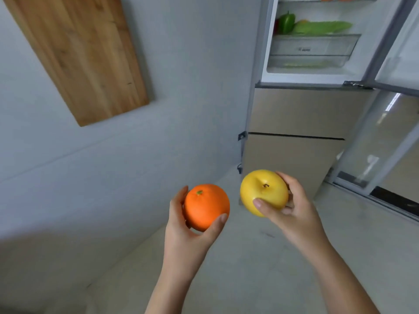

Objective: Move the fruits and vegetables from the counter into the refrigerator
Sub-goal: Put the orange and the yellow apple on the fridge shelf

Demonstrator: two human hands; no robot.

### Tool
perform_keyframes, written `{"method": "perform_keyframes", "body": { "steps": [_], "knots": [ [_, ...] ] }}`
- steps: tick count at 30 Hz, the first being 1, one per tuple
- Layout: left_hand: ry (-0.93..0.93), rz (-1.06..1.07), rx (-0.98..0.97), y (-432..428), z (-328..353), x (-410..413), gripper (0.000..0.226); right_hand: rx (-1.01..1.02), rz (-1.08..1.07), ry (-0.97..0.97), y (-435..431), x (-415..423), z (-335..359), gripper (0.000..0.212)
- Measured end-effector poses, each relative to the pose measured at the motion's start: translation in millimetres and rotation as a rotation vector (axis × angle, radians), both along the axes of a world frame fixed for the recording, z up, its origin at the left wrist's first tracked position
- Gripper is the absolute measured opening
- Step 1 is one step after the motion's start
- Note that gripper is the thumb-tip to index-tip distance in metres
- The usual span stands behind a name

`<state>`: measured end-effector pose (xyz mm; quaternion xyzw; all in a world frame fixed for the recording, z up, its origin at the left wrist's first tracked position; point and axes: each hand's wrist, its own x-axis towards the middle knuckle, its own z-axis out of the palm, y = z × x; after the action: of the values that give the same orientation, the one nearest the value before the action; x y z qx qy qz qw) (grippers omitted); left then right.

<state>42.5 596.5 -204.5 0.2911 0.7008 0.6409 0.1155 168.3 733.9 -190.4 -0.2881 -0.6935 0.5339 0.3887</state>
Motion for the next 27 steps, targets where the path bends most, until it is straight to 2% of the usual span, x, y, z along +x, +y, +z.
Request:
{"method": "perform_keyframes", "body": {
  "steps": [6,11,16,18,22,27],
  "knots": [
    [-0.015,-0.130,0.004,72,-8,-23,0.063,-0.020,-0.137,0.009,60,-11,-3,0.058],
    [0.004,-0.209,0.017,160,-10,-42,0.067,-0.025,-0.265,-0.007,143,-22,-11,0.061],
    [0.044,-0.290,0.030,272,2,-63,0.076,0.014,-0.309,0.016,245,-36,-2,0.062],
    [0.057,-0.324,0.029,315,12,-69,0.081,0.044,-0.323,0.016,284,-37,8,0.069],
    [0.085,-0.362,0.062,393,25,-75,0.078,0.098,-0.366,-0.003,356,-38,21,0.077],
    [0.075,-0.409,0.021,451,18,-76,0.082,0.099,-0.384,-0.040,404,-43,17,0.081]
  ]
}}
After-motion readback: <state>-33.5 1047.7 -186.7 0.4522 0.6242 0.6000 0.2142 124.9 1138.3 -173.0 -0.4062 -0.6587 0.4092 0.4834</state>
